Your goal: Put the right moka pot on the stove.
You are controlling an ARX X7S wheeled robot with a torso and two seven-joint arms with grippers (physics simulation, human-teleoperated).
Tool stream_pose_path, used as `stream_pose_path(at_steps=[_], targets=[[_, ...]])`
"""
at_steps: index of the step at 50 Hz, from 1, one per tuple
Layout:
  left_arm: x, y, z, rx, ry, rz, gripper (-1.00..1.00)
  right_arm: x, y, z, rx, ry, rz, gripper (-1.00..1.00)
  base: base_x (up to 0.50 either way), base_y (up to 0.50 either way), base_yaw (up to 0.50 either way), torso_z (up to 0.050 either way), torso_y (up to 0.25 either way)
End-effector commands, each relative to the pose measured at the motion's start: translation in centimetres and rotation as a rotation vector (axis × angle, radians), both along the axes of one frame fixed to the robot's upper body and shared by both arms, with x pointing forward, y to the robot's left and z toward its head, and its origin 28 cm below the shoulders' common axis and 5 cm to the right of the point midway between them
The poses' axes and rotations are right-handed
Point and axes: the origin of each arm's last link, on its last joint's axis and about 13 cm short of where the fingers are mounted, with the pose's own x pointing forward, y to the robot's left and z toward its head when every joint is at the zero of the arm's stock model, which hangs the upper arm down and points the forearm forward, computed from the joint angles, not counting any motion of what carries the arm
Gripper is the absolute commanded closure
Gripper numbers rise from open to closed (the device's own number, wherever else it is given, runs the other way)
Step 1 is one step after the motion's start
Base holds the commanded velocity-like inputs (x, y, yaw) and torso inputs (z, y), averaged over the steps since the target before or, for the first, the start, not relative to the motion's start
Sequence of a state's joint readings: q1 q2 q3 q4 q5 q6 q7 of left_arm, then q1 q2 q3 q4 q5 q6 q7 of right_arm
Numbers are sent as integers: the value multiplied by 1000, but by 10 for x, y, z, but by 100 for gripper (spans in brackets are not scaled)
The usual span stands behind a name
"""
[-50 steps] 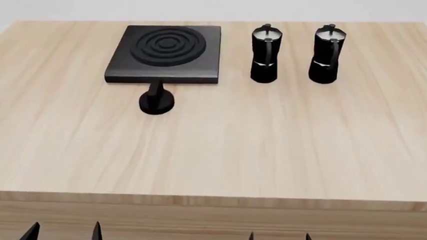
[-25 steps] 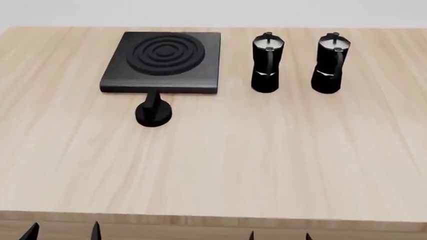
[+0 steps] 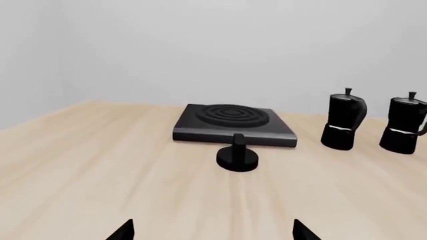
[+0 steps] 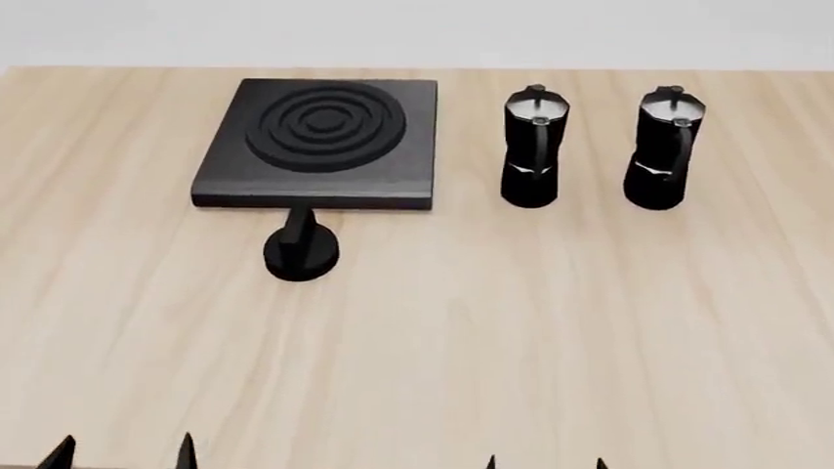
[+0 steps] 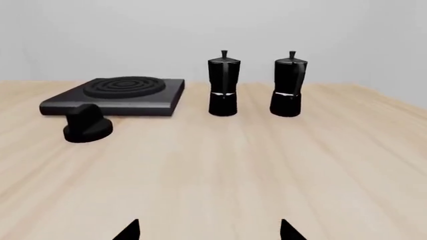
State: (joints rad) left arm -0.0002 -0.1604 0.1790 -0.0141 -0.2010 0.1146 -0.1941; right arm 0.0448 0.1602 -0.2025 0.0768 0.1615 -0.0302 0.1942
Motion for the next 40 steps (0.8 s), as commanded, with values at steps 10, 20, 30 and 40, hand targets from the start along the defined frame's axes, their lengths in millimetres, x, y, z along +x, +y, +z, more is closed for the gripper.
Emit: stream_pose_path(at_steps=[10, 20, 30, 40], targets=[[0, 0, 0, 3, 0, 0, -100, 0, -1, 0, 10, -1, -4, -100, 183, 107, 0, 0, 0], [0, 0, -1, 1, -1, 2, -100, 1, 0, 0, 9, -2, -2, -100, 184, 105, 0, 0, 0], [0, 0, -1, -1, 3, -6, -100, 0, 0, -1, 7, -3, 1, -100, 182, 82, 0, 0, 0], [0, 0, 0, 1, -2, -2, -100, 0, 0, -1, 10, -3, -5, -100, 185, 8, 0, 0, 0]])
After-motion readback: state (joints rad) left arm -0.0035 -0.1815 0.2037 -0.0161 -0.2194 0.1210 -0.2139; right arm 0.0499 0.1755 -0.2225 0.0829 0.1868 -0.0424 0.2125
